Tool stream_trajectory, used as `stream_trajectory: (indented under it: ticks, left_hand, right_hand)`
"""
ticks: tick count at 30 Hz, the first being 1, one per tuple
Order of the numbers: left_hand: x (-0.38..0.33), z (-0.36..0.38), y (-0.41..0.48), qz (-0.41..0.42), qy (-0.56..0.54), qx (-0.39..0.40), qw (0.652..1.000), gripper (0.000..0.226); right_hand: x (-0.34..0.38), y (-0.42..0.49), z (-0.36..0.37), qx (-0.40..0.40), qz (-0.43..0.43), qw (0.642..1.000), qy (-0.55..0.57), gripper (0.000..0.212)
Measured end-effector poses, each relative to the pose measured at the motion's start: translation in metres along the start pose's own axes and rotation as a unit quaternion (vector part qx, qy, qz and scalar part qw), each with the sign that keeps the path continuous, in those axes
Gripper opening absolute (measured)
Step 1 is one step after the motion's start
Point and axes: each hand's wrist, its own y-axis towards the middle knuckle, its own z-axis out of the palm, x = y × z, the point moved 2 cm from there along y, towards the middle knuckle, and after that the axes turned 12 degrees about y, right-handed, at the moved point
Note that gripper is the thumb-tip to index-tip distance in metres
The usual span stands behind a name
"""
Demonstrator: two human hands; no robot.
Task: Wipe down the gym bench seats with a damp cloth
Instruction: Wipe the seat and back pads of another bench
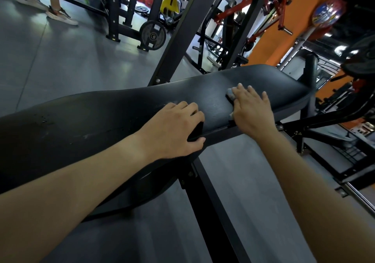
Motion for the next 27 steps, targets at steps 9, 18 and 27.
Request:
stream_trajectory:
  ticks: [9, 18, 27]
  left_hand:
    - [-0.035, 0.001, 0.03, 0.015, -0.016, -0.009, 1.0, 0.038]
    - [-0.077, 0.01, 0.081, 0.038, -0.025, -0.021, 0.999, 0.044]
    - [-0.095, 0.021, 0.11, 0.022, 0.043, -0.036, 0.998, 0.038]
  right_hand:
    - [-0.001, -0.061, 0.005, -0.033, -0.122, 0.991, 0.051, 0.053]
    - [-0.078, -0.029, -0.017, -0.149, -0.008, 0.985, 0.089, 0.052]
    - [-0.086, -0.02, -0.014, -0.28, 0.078, 0.931, 0.22, 0.045]
